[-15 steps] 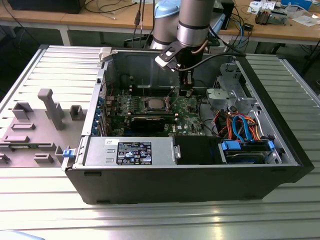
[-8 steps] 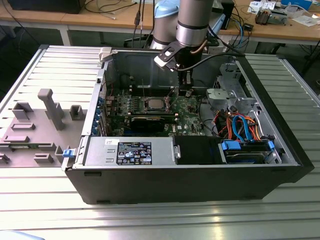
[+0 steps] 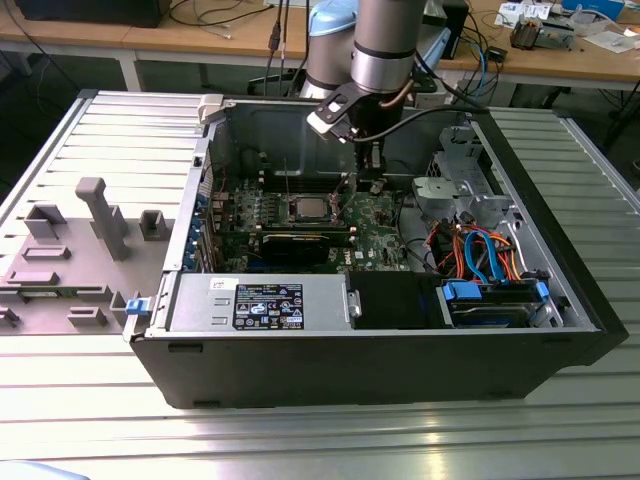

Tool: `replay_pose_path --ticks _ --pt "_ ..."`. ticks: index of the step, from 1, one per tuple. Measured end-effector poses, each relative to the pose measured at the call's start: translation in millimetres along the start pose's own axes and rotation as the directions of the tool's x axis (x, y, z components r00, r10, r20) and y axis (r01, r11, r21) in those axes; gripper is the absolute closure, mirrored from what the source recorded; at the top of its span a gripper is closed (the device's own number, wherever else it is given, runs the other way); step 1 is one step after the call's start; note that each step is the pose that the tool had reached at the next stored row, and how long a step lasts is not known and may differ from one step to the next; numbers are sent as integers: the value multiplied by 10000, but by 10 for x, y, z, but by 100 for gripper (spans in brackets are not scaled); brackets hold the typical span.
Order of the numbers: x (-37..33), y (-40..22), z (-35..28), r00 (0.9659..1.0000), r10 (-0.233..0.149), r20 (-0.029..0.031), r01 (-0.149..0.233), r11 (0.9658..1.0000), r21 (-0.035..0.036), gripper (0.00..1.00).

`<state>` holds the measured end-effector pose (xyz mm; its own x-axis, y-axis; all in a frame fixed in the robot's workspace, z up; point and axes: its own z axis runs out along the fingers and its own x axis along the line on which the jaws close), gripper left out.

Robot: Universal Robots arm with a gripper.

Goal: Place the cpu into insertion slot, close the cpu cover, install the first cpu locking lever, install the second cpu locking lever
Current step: 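Close the cpu cover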

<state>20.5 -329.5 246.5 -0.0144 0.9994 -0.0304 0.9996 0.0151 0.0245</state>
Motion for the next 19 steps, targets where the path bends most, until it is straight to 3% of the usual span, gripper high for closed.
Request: replay_pose_path --ticks 19 --pt "1 -31 3 10000 0 0 0 10000 0 89"
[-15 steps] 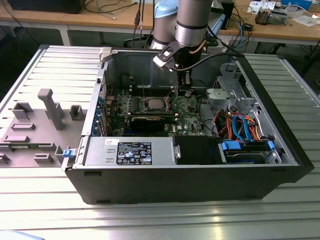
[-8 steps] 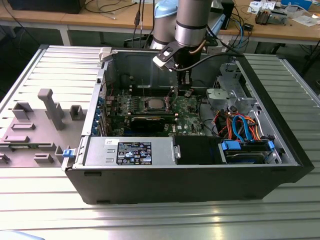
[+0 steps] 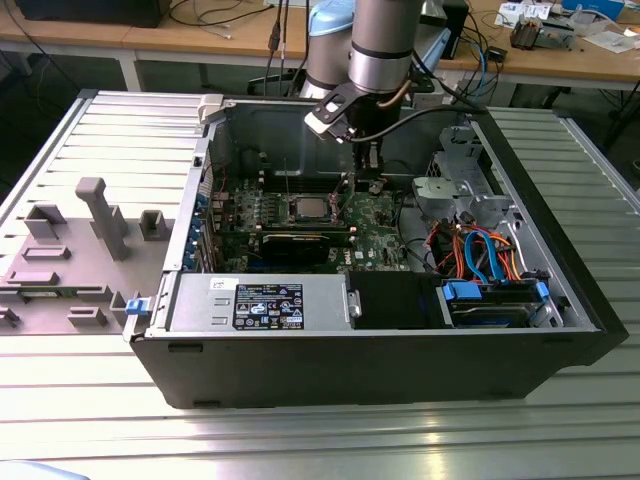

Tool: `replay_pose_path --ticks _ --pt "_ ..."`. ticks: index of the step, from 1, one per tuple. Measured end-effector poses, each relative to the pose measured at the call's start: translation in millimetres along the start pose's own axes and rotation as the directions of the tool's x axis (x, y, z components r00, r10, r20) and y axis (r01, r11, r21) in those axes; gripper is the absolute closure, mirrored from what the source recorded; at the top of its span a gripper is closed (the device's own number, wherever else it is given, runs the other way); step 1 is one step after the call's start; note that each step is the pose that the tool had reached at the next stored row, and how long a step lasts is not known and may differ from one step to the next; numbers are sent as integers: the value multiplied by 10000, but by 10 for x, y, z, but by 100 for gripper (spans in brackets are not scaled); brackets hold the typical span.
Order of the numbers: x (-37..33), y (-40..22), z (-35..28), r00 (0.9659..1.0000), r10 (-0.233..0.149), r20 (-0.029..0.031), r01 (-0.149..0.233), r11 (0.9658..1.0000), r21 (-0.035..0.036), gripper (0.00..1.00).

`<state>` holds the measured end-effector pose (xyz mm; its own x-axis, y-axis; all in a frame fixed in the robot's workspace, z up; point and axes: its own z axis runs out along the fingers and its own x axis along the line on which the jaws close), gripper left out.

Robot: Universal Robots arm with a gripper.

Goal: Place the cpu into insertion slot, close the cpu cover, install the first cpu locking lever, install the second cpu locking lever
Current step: 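Close the cpu cover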

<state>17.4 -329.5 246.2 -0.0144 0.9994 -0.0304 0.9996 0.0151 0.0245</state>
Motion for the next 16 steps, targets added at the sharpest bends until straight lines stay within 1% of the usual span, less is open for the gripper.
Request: replay_pose_path --ticks 6,16 --pt "0 -11 1 10000 1 0 -1 10000 0 89" --pt "1 -83 0 10000 0 0 0 10000 0 89"
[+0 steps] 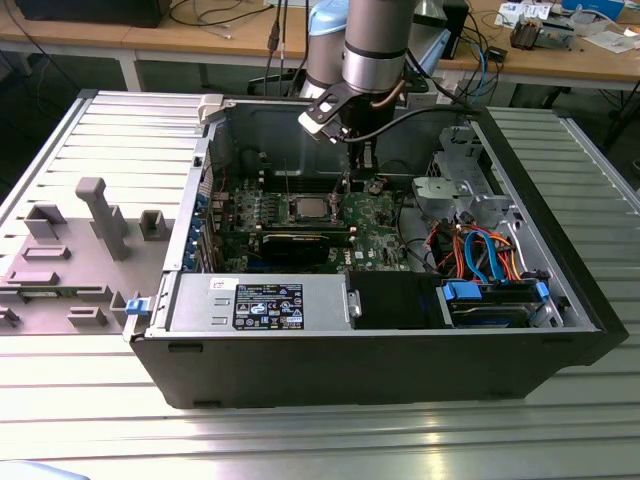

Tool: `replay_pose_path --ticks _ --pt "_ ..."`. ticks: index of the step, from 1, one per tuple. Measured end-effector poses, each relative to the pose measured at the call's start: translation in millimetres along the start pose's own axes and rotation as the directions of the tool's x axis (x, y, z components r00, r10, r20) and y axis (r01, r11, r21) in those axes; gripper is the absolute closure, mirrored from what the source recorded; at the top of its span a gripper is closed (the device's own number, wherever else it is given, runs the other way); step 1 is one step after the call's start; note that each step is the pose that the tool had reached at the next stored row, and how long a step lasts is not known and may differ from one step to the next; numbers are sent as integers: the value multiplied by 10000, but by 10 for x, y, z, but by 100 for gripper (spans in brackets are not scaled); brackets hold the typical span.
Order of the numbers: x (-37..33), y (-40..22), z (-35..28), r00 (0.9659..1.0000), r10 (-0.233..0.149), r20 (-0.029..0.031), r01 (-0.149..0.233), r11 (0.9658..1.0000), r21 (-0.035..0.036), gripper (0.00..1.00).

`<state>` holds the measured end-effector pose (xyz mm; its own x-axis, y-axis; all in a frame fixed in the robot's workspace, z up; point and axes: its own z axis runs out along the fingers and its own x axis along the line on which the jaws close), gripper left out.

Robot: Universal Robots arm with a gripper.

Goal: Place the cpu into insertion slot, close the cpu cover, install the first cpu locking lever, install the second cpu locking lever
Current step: 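Close the cpu cover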

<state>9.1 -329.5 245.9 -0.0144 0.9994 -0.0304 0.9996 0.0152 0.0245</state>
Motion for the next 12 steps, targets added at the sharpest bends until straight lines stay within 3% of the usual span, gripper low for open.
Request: replay_pose_path --ticks 12 --pt "1 -49 1 10000 1 1 -1 10000 0 89"
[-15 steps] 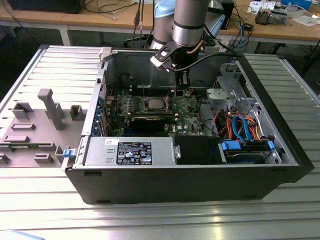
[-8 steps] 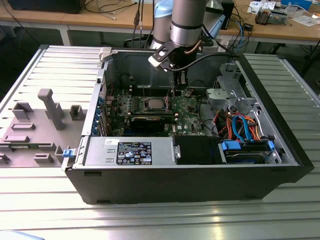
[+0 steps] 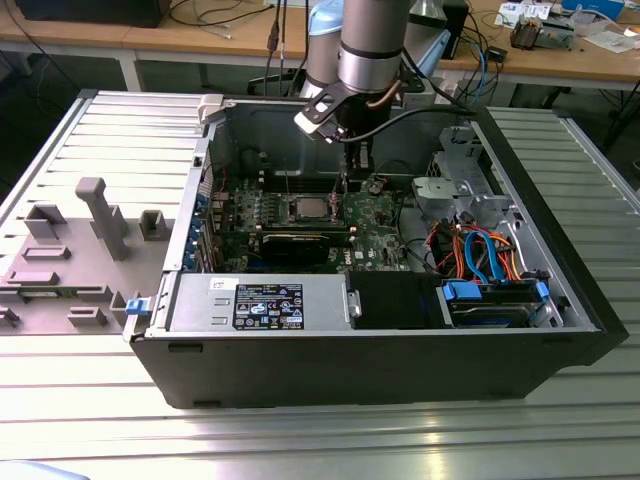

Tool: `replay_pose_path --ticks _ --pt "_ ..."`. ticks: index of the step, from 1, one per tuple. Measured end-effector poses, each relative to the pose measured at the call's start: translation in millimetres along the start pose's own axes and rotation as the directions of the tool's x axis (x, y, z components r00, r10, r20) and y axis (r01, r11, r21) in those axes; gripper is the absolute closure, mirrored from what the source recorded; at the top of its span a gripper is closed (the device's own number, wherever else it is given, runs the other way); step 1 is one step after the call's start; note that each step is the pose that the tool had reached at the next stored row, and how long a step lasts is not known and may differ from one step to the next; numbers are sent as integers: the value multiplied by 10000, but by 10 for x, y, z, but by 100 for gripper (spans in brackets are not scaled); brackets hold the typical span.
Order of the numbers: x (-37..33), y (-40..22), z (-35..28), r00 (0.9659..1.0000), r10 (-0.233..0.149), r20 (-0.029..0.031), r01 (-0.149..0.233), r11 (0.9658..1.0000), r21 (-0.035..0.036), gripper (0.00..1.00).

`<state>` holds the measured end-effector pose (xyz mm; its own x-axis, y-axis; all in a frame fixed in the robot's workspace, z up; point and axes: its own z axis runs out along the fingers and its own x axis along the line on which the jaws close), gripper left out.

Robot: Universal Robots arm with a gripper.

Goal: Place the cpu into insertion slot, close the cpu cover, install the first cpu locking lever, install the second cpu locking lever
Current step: 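Close the cpu cover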

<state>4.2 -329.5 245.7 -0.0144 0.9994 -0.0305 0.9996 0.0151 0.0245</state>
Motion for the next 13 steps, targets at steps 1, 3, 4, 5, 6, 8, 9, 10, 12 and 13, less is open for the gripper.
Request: replay_pose_path --ticks 1,3,4,5,6,8,9,10,12,13 --pt "0 -3 0 10000 0 1 0 10000 1 89" --pt "0 -10 0 10000 0 0 0 10000 1 89" --pt "1 -20 1 10000 0 0 0 10000 1 89" --pt "1 -28 2 10000 0 -1 0 10000 1 89" --pt "1 -34 2 10000 -1 0 1 10000 1 89" --pt "1 -46 3 10000 -1 0 1 10000 1 89" --pt "1 -49 3 10000 -1 0 1 10000 2 89" --pt "1 -51 4 10000 -1 0 1 10000 2 89" --pt "1 -57 4 10000 -1 0 1 10000 4 89" --pt "1 -60 5 10000 0 0 0 10000 5 89"
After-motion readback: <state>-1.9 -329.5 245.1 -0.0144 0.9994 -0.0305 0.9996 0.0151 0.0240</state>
